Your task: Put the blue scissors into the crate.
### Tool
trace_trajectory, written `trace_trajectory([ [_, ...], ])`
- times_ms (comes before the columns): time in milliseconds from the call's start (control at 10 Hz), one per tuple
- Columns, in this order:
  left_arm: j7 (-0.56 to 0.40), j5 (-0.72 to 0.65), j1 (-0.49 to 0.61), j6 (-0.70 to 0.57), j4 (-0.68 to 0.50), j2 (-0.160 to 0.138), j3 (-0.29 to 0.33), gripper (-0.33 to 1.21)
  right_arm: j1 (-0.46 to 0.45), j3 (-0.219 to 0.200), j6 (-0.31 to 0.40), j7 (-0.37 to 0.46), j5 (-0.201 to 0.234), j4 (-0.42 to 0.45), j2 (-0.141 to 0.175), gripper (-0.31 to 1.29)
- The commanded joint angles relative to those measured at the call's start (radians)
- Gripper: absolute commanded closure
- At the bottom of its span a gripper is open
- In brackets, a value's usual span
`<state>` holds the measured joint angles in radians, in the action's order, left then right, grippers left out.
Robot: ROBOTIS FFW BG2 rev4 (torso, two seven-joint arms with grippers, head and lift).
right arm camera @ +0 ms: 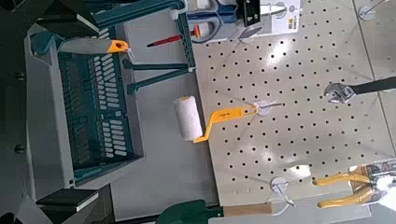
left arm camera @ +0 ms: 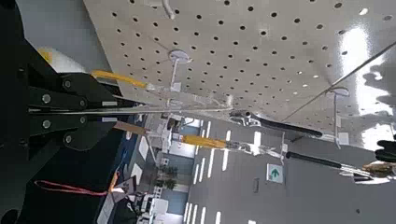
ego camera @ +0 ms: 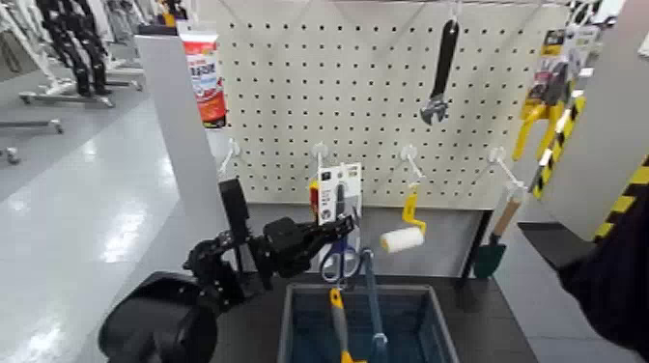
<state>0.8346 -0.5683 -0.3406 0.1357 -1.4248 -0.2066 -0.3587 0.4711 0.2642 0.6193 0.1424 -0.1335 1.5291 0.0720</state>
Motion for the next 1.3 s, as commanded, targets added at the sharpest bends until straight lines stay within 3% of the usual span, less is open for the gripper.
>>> trace_trajectory([
  [100, 0.003, 0.015, 0.017, 0.002, 0.03, -0.002, 0.0, 1.18, 0.0, -0.003, 0.005, -0.004, 0.0, -0.003, -0.001, 0.09],
  [1300, 0.049, 0.102, 0.003, -0.019, 0.282, 0.003, -0.077, 1.17, -0.011, -0.003, 0.011, -0.027, -0.012, -0.018, -0.008, 0.09],
])
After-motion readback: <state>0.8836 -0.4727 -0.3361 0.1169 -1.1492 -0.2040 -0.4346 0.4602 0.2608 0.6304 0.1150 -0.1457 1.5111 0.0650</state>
